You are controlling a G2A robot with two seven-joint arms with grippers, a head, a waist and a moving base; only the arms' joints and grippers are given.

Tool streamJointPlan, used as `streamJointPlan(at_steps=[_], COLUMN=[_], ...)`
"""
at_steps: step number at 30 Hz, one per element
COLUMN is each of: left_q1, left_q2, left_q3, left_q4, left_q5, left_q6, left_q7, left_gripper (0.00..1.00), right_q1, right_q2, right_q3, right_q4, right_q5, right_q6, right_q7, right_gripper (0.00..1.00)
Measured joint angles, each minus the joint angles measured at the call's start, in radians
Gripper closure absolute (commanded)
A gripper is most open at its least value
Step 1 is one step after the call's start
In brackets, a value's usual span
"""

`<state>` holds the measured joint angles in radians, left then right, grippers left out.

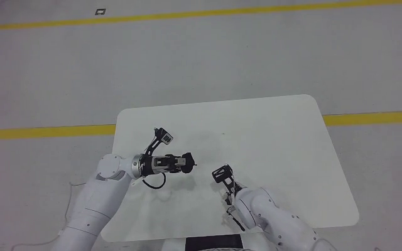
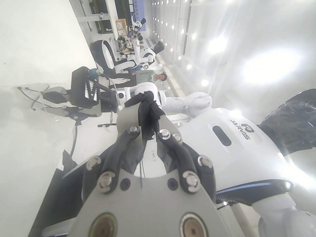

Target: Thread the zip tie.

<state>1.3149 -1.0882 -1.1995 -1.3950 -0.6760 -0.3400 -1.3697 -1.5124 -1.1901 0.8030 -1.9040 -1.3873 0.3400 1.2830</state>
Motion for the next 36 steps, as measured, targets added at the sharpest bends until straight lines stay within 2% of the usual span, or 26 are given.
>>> streamJointPlan(at_steps=[7, 16, 23, 27, 30, 31, 36], left_q1=[0.0, 0.0, 0.0, 0.0, 0.0, 0.0, 0.0], left_q2=[0.0, 0.0, 0.0, 0.0, 0.0, 0.0, 0.0], left_q3=[0.0, 0.0, 0.0, 0.0, 0.0, 0.0, 0.0], left_q4=[0.0, 0.0, 0.0, 0.0, 0.0, 0.0, 0.0], left_q5=[0.0, 0.0, 0.0, 0.0, 0.0, 0.0, 0.0], left_q6=[0.0, 0.0, 0.0, 0.0, 0.0, 0.0, 0.0], left_q7=[0.0, 0.0, 0.0, 0.0, 0.0, 0.0, 0.0], left_gripper=[1.0, 1.0, 1.0, 1.0, 1.0, 1.0, 1.0], right_q1=[0.0, 0.0, 0.004, 0.01, 0.015, 0.016, 0.017], right_q2=[-0.016, -0.034, -0.046, -0.053, -0.058, -0.059, -0.067], right_q3=[0.01, 0.012, 0.006, 0.002, 0.001, 0.0, 0.001], right_q4=[0.024, 0.045, 0.062, 0.075, 0.084, 0.087, 0.094], right_q5=[-0.018, -0.052, -0.072, -0.078, -0.083, -0.086, -0.099], right_q6=[0.0, 0.0, 0.0, 0.0, -0.001, 0.0, 0.0], right_q7=[0.003, 0.016, 0.029, 0.037, 0.043, 0.046, 0.051], right_gripper=[0.81, 0.86, 0.8, 0.84, 0.93, 1.0, 1.0])
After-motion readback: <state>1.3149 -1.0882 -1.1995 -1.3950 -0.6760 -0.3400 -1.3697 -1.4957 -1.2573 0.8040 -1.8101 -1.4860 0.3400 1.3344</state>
